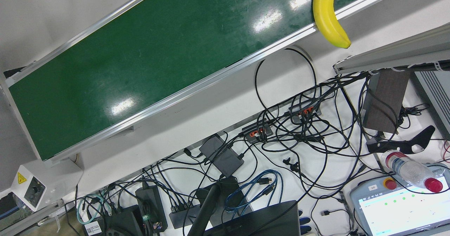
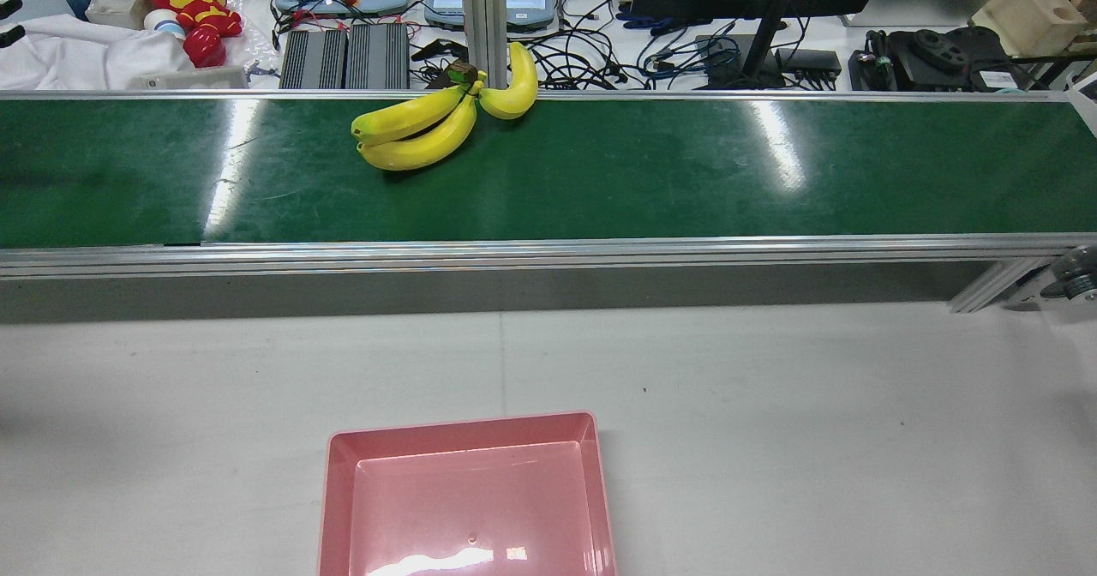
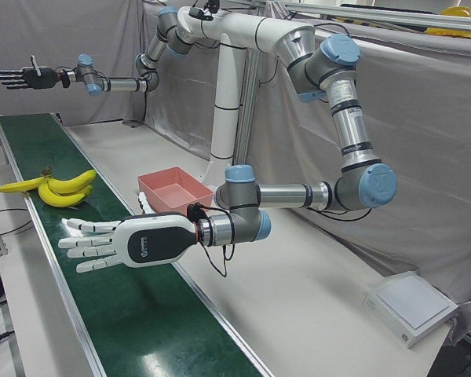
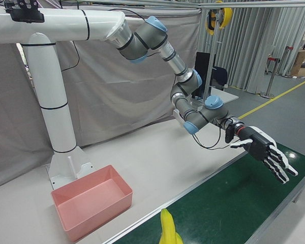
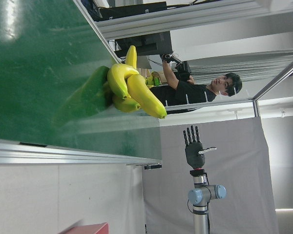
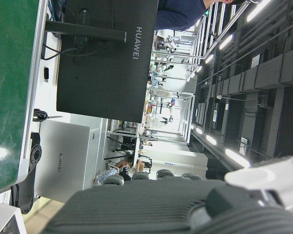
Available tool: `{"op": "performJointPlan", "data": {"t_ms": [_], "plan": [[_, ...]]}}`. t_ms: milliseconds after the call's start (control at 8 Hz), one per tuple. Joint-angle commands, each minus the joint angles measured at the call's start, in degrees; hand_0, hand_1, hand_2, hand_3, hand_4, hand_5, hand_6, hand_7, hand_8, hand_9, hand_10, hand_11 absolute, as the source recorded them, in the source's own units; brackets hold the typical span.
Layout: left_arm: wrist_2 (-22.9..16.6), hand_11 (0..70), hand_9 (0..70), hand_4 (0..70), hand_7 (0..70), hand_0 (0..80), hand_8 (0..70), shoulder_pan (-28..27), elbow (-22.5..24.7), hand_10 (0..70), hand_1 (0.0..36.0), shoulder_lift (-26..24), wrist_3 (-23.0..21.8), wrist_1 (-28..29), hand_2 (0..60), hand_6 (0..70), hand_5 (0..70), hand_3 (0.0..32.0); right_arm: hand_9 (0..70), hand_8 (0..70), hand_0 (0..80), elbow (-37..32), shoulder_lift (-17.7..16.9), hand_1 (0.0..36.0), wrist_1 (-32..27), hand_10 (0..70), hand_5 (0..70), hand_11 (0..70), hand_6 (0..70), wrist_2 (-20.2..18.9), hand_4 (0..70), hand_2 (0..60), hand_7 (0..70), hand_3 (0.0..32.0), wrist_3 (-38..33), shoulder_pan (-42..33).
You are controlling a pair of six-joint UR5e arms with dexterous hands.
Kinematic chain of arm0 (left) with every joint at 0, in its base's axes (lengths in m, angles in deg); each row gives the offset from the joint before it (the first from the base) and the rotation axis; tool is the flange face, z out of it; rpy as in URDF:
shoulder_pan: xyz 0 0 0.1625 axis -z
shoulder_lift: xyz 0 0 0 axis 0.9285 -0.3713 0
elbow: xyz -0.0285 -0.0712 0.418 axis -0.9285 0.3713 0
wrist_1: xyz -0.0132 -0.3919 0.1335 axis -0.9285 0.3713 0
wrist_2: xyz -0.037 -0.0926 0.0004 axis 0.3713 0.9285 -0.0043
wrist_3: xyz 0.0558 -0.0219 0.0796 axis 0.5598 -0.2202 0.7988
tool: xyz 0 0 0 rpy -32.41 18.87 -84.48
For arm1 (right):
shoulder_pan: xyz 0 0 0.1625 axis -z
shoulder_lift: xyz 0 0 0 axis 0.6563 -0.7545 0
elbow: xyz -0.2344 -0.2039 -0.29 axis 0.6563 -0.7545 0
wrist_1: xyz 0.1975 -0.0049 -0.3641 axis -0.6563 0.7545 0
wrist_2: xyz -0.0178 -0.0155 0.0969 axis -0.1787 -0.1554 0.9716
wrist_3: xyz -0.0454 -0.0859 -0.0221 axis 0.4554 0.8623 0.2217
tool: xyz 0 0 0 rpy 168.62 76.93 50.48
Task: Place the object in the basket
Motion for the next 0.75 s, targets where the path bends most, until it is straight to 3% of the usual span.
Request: {"op": "performJointPlan", "data": {"t_ms": [0, 125, 375, 625], "plan": [[0.37, 7.8, 9.4, 2.4, 6.5, 63.5, 9.5, 0.04, 0.28, 3.5, 19.8, -0.60, 0.58, -2.60, 0.0, 0.0, 18.2, 19.2, 0.0, 0.0, 0.0, 0.00, 0.00, 0.0, 0.00, 0.0, 0.0, 0.0, 0.0, 0.00, 0.0, 0.0, 0.0, 0.0, 0.00, 0.00], [0.37, 7.8, 9.5, 2.1, 6.5, 63.8, 9.9, 0.04, 0.81, 3.5, 20.2, -1.74, 3.19, -4.87, 0.0, 0.0, 18.1, 19.8, 0.0, 0.0, 0.0, 0.00, 0.00, 0.0, 0.00, 0.0, 0.0, 0.0, 0.0, 0.00, 0.0, 0.0, 0.0, 0.0, 0.00, -0.08], [0.37, 8.8, 9.7, 5.4, 6.6, 62.7, 9.4, -0.04, 1.25, 4.2, 19.8, -3.85, 5.84, -6.90, 0.0, 0.0, 18.4, 16.4, 0.0, 0.0, 0.0, 0.09, 0.00, 0.0, 0.00, 0.0, 0.0, 0.0, 0.0, 0.00, 0.0, 0.0, 0.0, 0.0, 0.00, -0.08], [0.55, 9.0, 9.0, 5.6, 6.1, 60.6, 7.9, -0.22, 1.16, 4.4, 18.8, -4.39, 6.56, -6.91, 0.0, 0.0, 17.0, 17.0, 0.0, 0.0, 0.0, 0.09, 0.00, 0.0, 0.00, 0.0, 0.0, 0.0, 0.0, 0.00, 0.0, 0.0, 0.0, 0.0, 0.00, -0.08]]}}
